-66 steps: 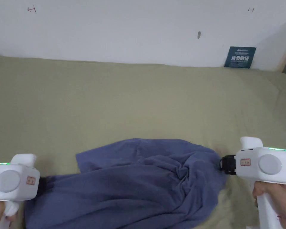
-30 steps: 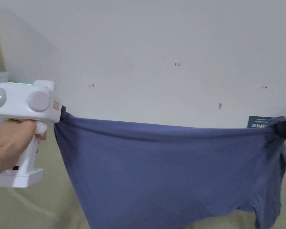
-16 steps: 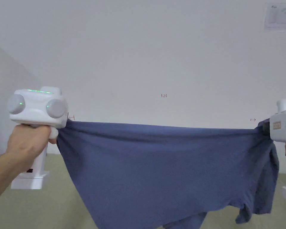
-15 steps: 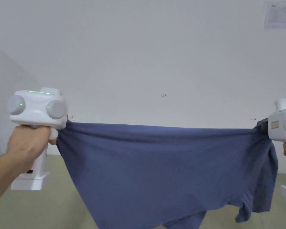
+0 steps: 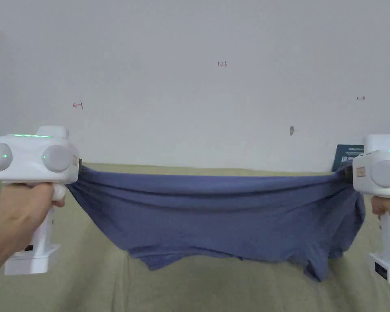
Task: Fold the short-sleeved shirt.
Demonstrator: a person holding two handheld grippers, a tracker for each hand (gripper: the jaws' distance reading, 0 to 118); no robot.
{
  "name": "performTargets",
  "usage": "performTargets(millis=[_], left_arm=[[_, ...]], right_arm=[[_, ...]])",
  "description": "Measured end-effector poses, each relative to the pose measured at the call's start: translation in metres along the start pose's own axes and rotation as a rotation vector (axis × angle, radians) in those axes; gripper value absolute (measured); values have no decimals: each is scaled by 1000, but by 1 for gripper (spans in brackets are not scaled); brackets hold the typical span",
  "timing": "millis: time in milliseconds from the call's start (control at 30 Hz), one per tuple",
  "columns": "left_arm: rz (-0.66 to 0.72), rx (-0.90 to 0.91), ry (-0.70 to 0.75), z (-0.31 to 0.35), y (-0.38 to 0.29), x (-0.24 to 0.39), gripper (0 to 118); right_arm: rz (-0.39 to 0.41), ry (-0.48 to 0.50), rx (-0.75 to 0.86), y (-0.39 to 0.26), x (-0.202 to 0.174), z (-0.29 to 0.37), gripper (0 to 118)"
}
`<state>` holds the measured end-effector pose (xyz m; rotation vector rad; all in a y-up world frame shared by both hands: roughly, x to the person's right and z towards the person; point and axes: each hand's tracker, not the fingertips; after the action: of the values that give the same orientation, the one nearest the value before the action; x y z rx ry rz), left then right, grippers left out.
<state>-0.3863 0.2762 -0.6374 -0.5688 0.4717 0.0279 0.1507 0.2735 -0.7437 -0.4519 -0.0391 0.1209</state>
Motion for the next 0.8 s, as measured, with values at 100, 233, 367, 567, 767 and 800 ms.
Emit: performTargets(millis=[100,233,367,567,767,800], left_arm=[[-38,-54,-23,0,-40,3,1],[-63,-87,-39,15,-79,3,1],[-60,-92,-57,53,-106,-6,1],[-46,-117,-97,130,-150,-36,1],[-54,-165,-147,208,-222,-66,1],[-50,-183,-161,219,-236,-71,1]], right_arm=[[52,-9,-45,-40,1,0,4],[-7,4,-82,-82,14,18,4],[-49,22,-108,-112,32,52,4],[-53,54,-140,-153,64,137,4],[-15,75,-183,-223,91,225,4],[-22,85,-192,-238,95,239,4]])
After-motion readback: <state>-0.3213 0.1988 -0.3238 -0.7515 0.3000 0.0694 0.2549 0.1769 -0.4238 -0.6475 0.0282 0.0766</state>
